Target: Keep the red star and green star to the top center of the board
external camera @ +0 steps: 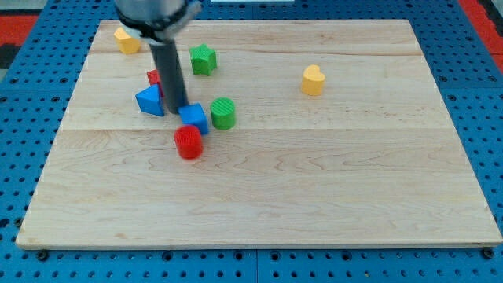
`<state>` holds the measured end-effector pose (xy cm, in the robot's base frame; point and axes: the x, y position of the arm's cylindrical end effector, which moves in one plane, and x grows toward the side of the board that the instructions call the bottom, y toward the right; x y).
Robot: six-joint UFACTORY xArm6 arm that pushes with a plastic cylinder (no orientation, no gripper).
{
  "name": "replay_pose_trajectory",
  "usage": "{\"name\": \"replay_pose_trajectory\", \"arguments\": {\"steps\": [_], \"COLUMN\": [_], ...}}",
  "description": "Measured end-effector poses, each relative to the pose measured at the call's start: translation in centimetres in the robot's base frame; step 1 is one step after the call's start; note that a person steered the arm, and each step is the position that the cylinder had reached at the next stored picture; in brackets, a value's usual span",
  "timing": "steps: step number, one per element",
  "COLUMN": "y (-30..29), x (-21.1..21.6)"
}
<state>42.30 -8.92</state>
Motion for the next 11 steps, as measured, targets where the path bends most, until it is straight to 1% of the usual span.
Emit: {"name": "replay_pose_trajectory", "arguments": {"steps": [1, 3, 4, 5, 6, 7, 9, 10, 11], "y": [-4.5, -5.5, -7.7, -5.9, -8.1, -11.8, 2.2, 0.2, -3.1], "x": [-1.9, -8.2, -8.9, -11.7, -11.7, -13.5, -12.6, -12.6, -11.0]}}
